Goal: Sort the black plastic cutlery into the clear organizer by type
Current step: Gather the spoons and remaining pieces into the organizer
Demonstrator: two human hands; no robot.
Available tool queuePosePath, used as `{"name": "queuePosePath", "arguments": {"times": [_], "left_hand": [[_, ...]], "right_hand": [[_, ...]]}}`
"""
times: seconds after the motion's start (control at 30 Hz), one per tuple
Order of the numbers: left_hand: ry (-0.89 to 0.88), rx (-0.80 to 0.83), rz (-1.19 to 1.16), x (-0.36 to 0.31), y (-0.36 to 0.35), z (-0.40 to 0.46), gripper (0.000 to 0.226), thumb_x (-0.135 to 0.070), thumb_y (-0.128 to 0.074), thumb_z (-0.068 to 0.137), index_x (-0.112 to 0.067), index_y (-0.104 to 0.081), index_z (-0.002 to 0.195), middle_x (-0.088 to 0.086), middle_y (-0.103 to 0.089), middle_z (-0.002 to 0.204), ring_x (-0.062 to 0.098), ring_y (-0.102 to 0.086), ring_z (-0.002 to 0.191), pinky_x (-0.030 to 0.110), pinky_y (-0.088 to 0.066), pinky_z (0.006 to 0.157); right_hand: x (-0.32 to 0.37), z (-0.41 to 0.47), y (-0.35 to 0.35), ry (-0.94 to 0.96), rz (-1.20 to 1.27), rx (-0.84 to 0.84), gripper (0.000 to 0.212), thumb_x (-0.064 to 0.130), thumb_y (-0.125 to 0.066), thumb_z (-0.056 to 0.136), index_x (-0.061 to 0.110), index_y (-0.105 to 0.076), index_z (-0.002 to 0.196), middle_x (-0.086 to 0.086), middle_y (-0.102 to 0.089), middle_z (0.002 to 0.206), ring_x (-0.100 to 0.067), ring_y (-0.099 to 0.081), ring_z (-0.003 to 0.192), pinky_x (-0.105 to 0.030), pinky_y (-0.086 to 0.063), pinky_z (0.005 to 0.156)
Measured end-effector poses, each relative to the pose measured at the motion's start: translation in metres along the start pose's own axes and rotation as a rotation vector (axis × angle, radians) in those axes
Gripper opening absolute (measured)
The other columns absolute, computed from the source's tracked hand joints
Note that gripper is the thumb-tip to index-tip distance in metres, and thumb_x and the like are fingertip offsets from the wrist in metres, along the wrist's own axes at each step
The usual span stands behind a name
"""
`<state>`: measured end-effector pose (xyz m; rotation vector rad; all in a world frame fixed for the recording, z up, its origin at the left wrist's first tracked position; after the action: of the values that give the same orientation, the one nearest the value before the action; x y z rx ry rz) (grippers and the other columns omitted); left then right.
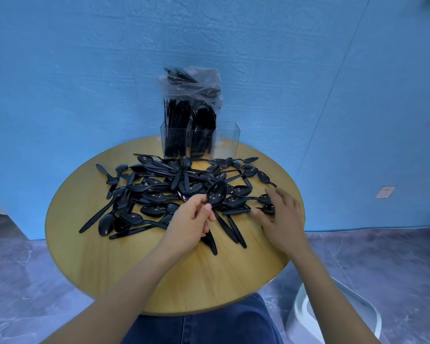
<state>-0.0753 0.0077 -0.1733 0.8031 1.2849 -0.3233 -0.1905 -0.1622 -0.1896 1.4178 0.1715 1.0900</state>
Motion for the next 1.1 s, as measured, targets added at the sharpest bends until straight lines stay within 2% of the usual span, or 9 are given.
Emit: {"name": "queuePosePath", "arguments": {"times": [0.1, 0.23, 0.33, 0.5, 0.63, 0.83, 0.97, 1.03, 1.1], "left_hand": [[-0.023, -0.017, 0.024, 0.003, -0.007, 0.0, 0.026, -0.017, -0.04, 0.1, -0.018, -0.048, 0.125, -0.007, -0.061, 0.078, -0.005, -0.05, 0.053, 0.012, -0.043, 0.053], [-0.047, -0.042, 0.035, 0.006, -0.007, 0.0, 0.026, -0.017, -0.041, 0.1, -0.018, -0.05, 0.124, -0.007, -0.061, 0.077, -0.004, -0.048, 0.053, 0.011, -0.043, 0.053], [-0.059, -0.043, 0.054, 0.008, -0.007, 0.002, 0.026, -0.017, -0.041, 0.1, -0.015, -0.052, 0.123, -0.007, -0.061, 0.077, -0.004, -0.048, 0.053, 0.01, -0.042, 0.054], [-0.053, -0.034, 0.062, 0.01, -0.007, 0.003, 0.028, -0.019, -0.041, 0.1, -0.017, -0.051, 0.126, -0.007, -0.062, 0.078, -0.003, -0.048, 0.053, 0.01, -0.042, 0.053], [-0.059, -0.04, 0.071, 0.013, -0.008, 0.004, 0.03, -0.019, -0.041, 0.1, -0.017, -0.049, 0.128, -0.007, -0.062, 0.079, -0.004, -0.048, 0.053, 0.01, -0.041, 0.053], [-0.058, -0.055, 0.056, 0.017, -0.007, 0.003, 0.031, -0.02, -0.041, 0.1, -0.016, -0.049, 0.13, -0.007, -0.062, 0.078, -0.004, -0.049, 0.053, 0.01, -0.041, 0.053], [-0.059, -0.06, 0.044, 0.018, -0.006, 0.003, 0.031, -0.02, -0.041, 0.1, -0.015, -0.049, 0.13, -0.007, -0.061, 0.076, -0.004, -0.048, 0.053, 0.011, -0.042, 0.053], [-0.064, -0.061, 0.048, 0.018, -0.006, 0.003, 0.031, -0.019, -0.041, 0.1, -0.015, -0.05, 0.129, -0.007, -0.061, 0.076, -0.004, -0.048, 0.053, 0.011, -0.042, 0.053], [-0.07, -0.065, 0.051, 0.018, -0.007, 0.003, 0.029, -0.019, -0.041, 0.1, -0.016, -0.05, 0.128, -0.006, -0.061, 0.076, -0.004, -0.048, 0.053, 0.01, -0.042, 0.053]], "right_hand": [[-0.006, 0.001, -0.008, 0.023, -0.132, 0.14, 0.061, 0.058, -0.045, 0.09, 0.033, -0.032, 0.144, 0.002, -0.025, 0.154, -0.024, -0.018, 0.141, -0.04, -0.018, 0.113], [-0.005, -0.005, -0.014, 0.131, -0.118, 0.071, 0.049, 0.051, -0.048, 0.092, 0.031, -0.045, 0.138, 0.004, -0.043, 0.138, -0.019, -0.032, 0.128, -0.035, -0.029, 0.105], [-0.005, -0.007, -0.015, 0.197, -0.029, 0.051, 0.044, 0.044, -0.052, 0.093, 0.024, -0.054, 0.132, 0.002, -0.049, 0.126, -0.015, -0.039, 0.117, -0.027, -0.036, 0.096], [-0.008, -0.014, -0.008, 0.152, 0.137, -0.096, 0.041, 0.039, -0.056, 0.09, 0.02, -0.059, 0.126, 0.002, -0.051, 0.117, -0.007, -0.032, 0.107, -0.023, -0.033, 0.092], [-0.015, -0.021, -0.008, 0.149, 0.052, 0.008, 0.042, 0.034, -0.058, 0.091, 0.02, -0.054, 0.131, 0.002, -0.049, 0.123, -0.013, -0.035, 0.113, -0.019, -0.025, 0.09], [-0.013, -0.024, -0.008, 0.141, 0.139, -0.068, 0.024, 0.017, -0.061, 0.09, 0.017, -0.067, 0.114, 0.003, -0.061, 0.108, -0.011, -0.042, 0.1, -0.011, -0.027, 0.073], [-0.011, -0.025, -0.007, 0.13, 0.147, -0.076, 0.019, 0.014, -0.063, 0.089, 0.017, -0.07, 0.105, 0.006, -0.06, 0.099, -0.009, -0.044, 0.094, -0.012, -0.028, 0.072], [-0.012, -0.025, -0.005, 0.118, 0.208, -0.089, 0.019, 0.012, -0.067, 0.085, 0.016, -0.07, 0.104, 0.007, -0.057, 0.098, -0.011, -0.049, 0.095, -0.007, -0.032, 0.077], [-0.014, -0.025, 0.0, 0.09, 0.276, -0.115, 0.028, 0.012, -0.072, 0.082, 0.017, -0.067, 0.109, 0.007, -0.05, 0.104, -0.013, -0.051, 0.097, -0.013, -0.039, 0.082]]}}
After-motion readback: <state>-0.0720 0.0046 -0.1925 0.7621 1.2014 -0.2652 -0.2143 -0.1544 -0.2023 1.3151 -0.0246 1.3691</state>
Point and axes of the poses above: each hand's wrist, its own z-axis towards the middle knuckle, its own y-axis out of the back of the hand, x = y × z, the point moved 2 cm from there along z, towards the middle knuckle
